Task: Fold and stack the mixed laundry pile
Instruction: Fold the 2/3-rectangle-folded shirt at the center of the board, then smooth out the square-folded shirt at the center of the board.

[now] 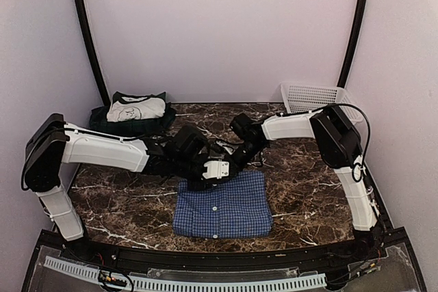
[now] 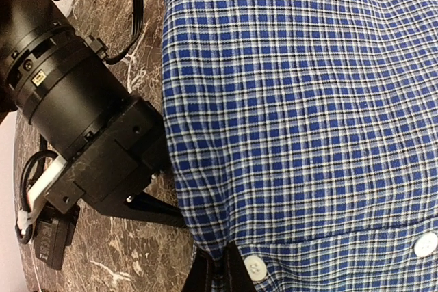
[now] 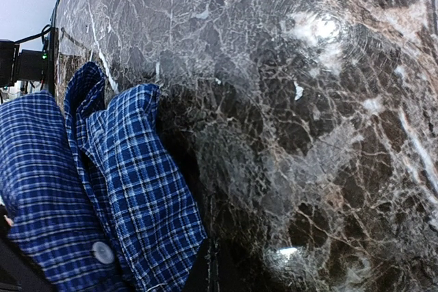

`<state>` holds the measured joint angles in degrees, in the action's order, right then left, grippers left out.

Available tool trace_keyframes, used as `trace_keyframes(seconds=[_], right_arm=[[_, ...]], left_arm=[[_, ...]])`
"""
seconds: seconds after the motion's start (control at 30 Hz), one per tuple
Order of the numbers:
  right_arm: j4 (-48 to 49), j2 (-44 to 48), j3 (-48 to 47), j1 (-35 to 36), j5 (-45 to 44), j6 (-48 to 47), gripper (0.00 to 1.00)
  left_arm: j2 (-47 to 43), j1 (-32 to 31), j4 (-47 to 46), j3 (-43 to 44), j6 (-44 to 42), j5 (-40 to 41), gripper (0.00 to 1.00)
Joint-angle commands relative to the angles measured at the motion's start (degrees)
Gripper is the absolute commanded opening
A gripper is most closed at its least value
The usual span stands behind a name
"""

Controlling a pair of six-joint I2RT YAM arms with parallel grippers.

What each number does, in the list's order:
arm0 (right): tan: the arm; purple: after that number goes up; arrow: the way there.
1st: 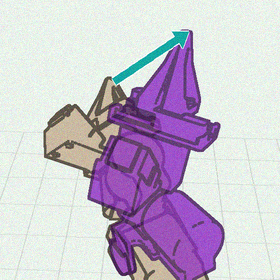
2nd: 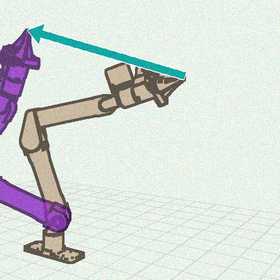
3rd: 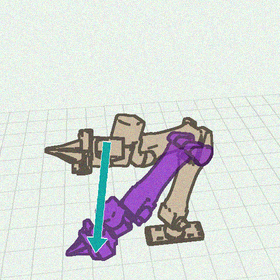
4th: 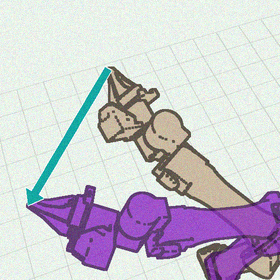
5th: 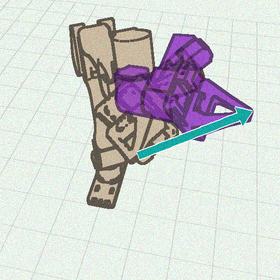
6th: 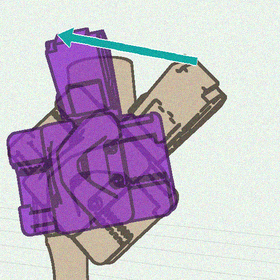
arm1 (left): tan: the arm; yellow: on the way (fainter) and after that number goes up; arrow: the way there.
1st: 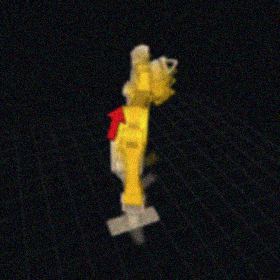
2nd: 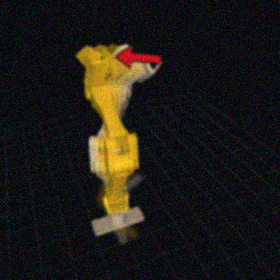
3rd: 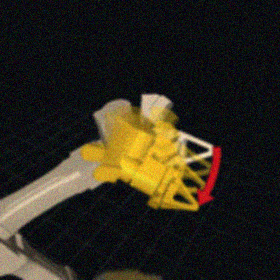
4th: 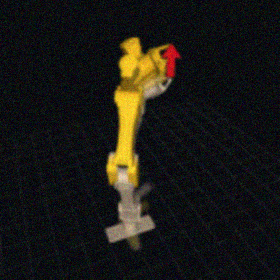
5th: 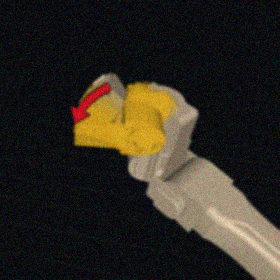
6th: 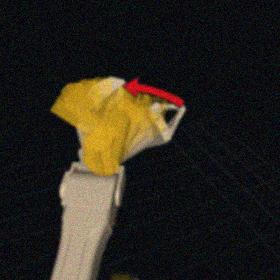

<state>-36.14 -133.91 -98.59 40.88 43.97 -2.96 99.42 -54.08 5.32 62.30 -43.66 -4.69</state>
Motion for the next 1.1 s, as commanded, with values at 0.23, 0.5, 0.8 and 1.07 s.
trace_keyframes(seconds=[0.23,0.5,0.8,1.07], right_arm=[[-0.26,5.0,-4.97,-3.17,-6.37,4.19,0.07],[-3.3,11.31,-8.71,-8.18,-13.63,6.3,0.38],[3.64,34.91,9.78,-10.02,-8.19,11.41,0.58],[7.02,43.15,28.19,-4.51,-11.08,10.96,0.69]], left_arm=[[4.52,0.92,-10.41,-1.15,-3.54,1.93,0.04],[3.11,2.82,-9.95,3.68,1.93,9.54,0.36],[-9.21,3.89,0.27,3.39,25.64,14.26,0.69],[-21.91,7.86,3.74,-8.79,50.06,-2.59,0.75]])
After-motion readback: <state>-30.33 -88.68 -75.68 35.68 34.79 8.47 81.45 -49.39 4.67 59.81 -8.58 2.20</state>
